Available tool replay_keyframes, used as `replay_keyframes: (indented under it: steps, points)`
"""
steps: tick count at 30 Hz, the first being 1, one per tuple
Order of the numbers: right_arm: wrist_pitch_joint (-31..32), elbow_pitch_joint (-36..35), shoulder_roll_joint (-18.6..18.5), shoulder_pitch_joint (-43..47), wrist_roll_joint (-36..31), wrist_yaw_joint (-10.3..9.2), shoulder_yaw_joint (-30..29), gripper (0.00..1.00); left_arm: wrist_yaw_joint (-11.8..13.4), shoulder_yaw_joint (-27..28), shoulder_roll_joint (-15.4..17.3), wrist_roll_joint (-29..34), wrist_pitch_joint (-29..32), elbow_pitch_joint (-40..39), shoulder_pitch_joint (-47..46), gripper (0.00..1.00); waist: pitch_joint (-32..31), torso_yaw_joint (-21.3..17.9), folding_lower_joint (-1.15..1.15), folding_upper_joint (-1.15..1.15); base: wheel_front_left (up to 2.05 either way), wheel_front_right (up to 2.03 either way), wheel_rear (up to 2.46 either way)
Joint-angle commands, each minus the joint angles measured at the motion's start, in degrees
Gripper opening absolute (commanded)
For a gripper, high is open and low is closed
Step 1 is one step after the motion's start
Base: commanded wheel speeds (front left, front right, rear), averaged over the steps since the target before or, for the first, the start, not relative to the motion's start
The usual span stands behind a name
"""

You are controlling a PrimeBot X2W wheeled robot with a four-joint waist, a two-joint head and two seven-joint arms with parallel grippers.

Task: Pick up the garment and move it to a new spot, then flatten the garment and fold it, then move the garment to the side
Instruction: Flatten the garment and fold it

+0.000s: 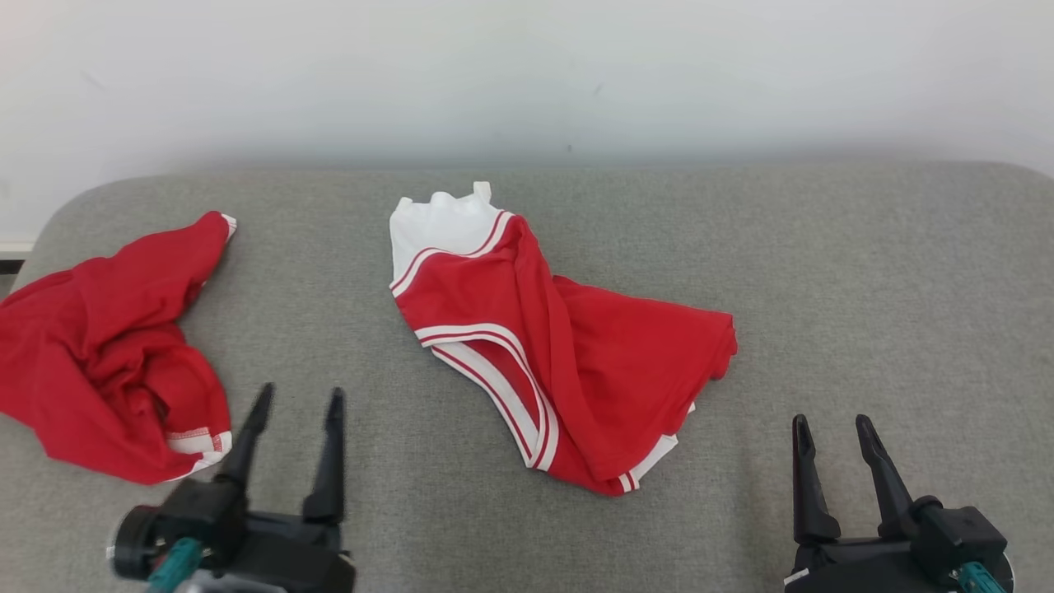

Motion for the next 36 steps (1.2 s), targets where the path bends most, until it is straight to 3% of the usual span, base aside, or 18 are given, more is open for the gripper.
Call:
replay_keyframes:
  steps: [1,11,27,29,30,31,36]
  points:
    - [0.0,-0.1,0.1,-0.3,-0.1,-0.15,0.3,1.00,-0.9,-0.6,-0.9,0.5,-0.2,0.8,-1.2,1.00,0.7,-0.8,0.01,0.00,0.00,0.00,0.00]
    - [0.0,-0.1,0.1,-2.0,0.8,-0.15,0.2,1.00,-5.8,-7.7,-6.0,3.5,-0.2,13.3,-7.1,1.00,4.7,-6.4,0.01,0.00,0.00,0.00,0.00]
    - [0.0,-0.2,0.2,-3.1,1.1,-0.15,0.1,1.00,-6.8,-15.5,-8.0,3.0,-0.2,29.0,-12.1,1.00,6.3,-10.5,0.01,0.00,0.00,0.00,0.00]
    - [0.0,-0.1,0.2,-2.9,1.0,-0.15,0.0,1.00,-6.8,-15.4,-8.4,2.4,-0.2,30.0,-12.8,0.42,6.0,-10.4,0.01,0.00,0.00,0.00,0.00]
    - [0.0,-0.1,0.2,-2.8,0.9,-0.15,0.0,1.00,-6.8,-15.4,-8.5,2.4,-0.2,30.2,-13.2,0.06,5.8,-10.4,0.01,0.00,0.00,0.00,0.00]
    - [0.0,-0.2,0.2,-2.6,0.8,-0.15,-0.3,1.00,-6.8,-15.6,-8.7,2.2,-0.2,30.3,-13.4,0.00,5.6,-10.1,0.01,0.00,0.00,0.00,0.00]
    - [0.0,-0.2,0.1,-1.7,0.5,-0.15,-0.7,1.00,-6.8,-16.3,-9.3,1.6,-0.2,28.8,-13.9,0.00,4.2,-8.5,0.01,0.00,0.00,0.00,0.00]
